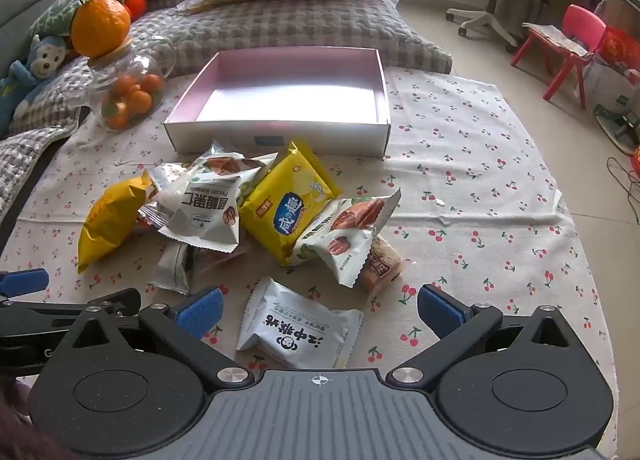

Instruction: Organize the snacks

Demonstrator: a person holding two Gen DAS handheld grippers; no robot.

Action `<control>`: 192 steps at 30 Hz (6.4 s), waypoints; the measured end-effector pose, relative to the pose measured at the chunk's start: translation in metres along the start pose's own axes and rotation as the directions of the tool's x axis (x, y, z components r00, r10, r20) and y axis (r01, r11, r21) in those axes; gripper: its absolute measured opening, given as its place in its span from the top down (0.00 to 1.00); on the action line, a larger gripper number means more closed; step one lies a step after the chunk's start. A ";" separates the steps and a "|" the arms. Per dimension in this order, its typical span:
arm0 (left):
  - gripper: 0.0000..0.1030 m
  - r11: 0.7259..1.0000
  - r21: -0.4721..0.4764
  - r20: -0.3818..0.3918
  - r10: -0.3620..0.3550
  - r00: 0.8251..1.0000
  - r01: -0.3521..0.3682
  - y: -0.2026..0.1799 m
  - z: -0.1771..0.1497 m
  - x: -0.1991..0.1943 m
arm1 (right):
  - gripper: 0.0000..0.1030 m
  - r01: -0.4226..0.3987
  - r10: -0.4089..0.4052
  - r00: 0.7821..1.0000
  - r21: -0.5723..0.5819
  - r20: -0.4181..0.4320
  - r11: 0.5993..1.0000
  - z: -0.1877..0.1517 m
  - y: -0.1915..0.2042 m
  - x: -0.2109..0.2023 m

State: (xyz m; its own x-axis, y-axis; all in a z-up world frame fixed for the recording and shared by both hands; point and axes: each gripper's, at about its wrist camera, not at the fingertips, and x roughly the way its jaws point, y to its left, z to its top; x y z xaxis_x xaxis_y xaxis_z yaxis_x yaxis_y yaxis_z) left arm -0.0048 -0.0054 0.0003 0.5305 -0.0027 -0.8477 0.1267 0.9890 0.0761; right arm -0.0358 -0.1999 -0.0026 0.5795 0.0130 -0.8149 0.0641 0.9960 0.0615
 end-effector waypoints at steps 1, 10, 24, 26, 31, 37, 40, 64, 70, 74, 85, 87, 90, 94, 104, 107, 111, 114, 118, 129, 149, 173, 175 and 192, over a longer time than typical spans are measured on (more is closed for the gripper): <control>0.00 1.000 0.000 0.000 0.000 1.000 0.000 0.000 0.000 0.000 | 0.00 -0.001 0.001 1.000 -0.002 0.002 1.000 0.000 0.000 0.000; 0.00 1.000 0.001 0.001 0.000 1.000 0.000 -0.001 0.001 -0.001 | 0.00 -0.002 0.002 1.000 -0.001 -0.002 1.000 -0.001 -0.001 0.002; 0.00 1.000 0.001 0.002 -0.001 1.000 0.001 -0.003 0.001 -0.002 | 0.00 0.000 0.000 1.000 -0.001 0.002 1.000 0.001 0.003 0.002; 0.00 1.000 0.001 0.002 0.000 1.000 0.000 -0.003 0.001 -0.002 | 0.00 0.001 -0.001 1.000 -0.001 0.003 1.000 0.000 0.004 0.002; 0.00 1.000 0.001 0.002 -0.001 1.000 0.001 -0.003 0.001 -0.002 | 0.00 0.001 -0.001 1.000 -0.001 0.000 1.000 0.000 0.001 0.003; 0.00 1.000 0.000 0.003 0.000 1.000 0.000 -0.003 0.001 -0.002 | 0.00 0.002 -0.002 1.000 -0.001 0.003 1.000 0.000 0.002 0.001; 0.00 1.000 0.000 0.003 0.000 1.000 0.000 -0.003 0.001 -0.002 | 0.00 0.001 -0.001 1.000 -0.001 0.002 1.000 0.000 0.002 0.001; 0.00 1.000 0.000 0.005 -0.002 1.000 0.002 -0.004 0.001 -0.002 | 0.00 0.002 -0.002 1.000 0.001 0.000 1.000 0.000 0.001 0.001; 0.00 1.000 0.000 0.005 -0.001 1.000 0.001 -0.005 0.002 -0.003 | 0.00 0.002 -0.002 1.000 0.000 0.001 1.000 0.000 0.001 0.001; 0.00 1.000 0.001 0.005 -0.002 1.000 0.002 -0.004 0.001 -0.002 | 0.00 0.003 -0.003 1.000 0.000 0.000 1.000 0.001 0.001 0.001; 0.00 1.000 -0.007 0.017 -0.007 1.000 0.007 -0.002 0.009 -0.007 | 0.00 0.001 -0.002 1.000 0.015 0.025 1.000 0.004 -0.005 0.000; 0.00 1.000 -0.007 0.017 -0.021 1.000 0.021 0.001 0.012 -0.006 | 0.00 0.004 -0.005 1.000 0.029 0.008 1.000 0.009 -0.008 -0.002; 0.00 0.998 -0.010 0.001 -0.059 0.998 0.059 0.008 0.017 -0.004 | 0.00 -0.003 0.003 1.000 0.007 -0.006 1.000 0.017 -0.009 -0.008; 0.00 0.997 -0.004 0.006 -0.071 0.997 0.071 0.015 0.028 -0.004 | 0.00 -0.040 0.039 0.998 -0.013 -0.046 0.999 0.032 -0.009 -0.012; 0.03 0.992 -0.025 0.010 -0.124 0.992 0.124 0.036 0.061 0.012 | 0.00 -0.183 0.186 0.982 0.122 -0.012 0.975 0.069 -0.039 0.000; 0.05 0.988 -0.023 0.014 -0.153 0.988 0.153 0.042 0.064 0.026 | 0.00 -0.148 0.153 0.988 0.133 -0.029 0.980 0.072 -0.046 0.013; 0.07 0.966 0.097 0.036 -0.244 0.969 0.240 0.046 0.065 0.044 | 0.00 -0.160 0.169 0.985 0.162 -0.045 0.974 0.068 -0.061 0.032; 0.07 0.944 0.209 0.047 -0.271 0.962 0.256 0.048 0.061 0.052 | 0.00 -0.186 0.200 0.977 0.163 -0.076 0.969 0.065 -0.069 0.047; 0.08 0.912 0.299 0.025 -0.301 0.953 0.280 0.050 0.050 0.061 | 0.03 -0.222 0.258 0.955 0.225 -0.146 0.949 0.058 -0.078 0.068; 0.14 0.897 0.385 -0.023 -0.225 0.974 0.217 0.046 0.036 0.083 | 0.18 -0.198 0.226 0.958 0.165 -0.177 0.966 0.048 -0.063 0.086; 0.55 0.956 0.247 0.037 -0.170 0.985 0.156 0.059 0.051 0.073 | 0.63 -0.165 0.174 0.982 0.114 -0.079 0.980 0.054 -0.053 0.066; 0.59 0.972 0.090 0.041 -0.220 0.975 0.215 0.062 0.066 0.055 | 0.73 -0.221 0.248 0.965 0.243 -0.087 0.945 0.058 -0.069 0.065; 0.59 0.973 0.088 0.039 -0.218 0.975 0.214 0.060 0.065 0.055 | 0.73 -0.224 0.258 0.960 0.253 -0.109 0.941 0.056 -0.068 0.072; 0.59 0.977 0.030 0.115 -0.212 0.971 0.210 0.045 0.092 0.038 | 0.75 -0.273 0.271 0.961 0.375 0.060 0.886 0.091 -0.091 0.039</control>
State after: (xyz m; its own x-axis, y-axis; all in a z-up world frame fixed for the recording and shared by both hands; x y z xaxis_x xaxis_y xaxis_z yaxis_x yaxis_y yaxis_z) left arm 0.0983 0.0249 0.0200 0.5842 -0.2289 -0.7787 0.2603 0.9616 -0.0874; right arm 0.0549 -0.2977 0.0125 0.6225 0.2773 -0.7319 0.2031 0.8459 0.4932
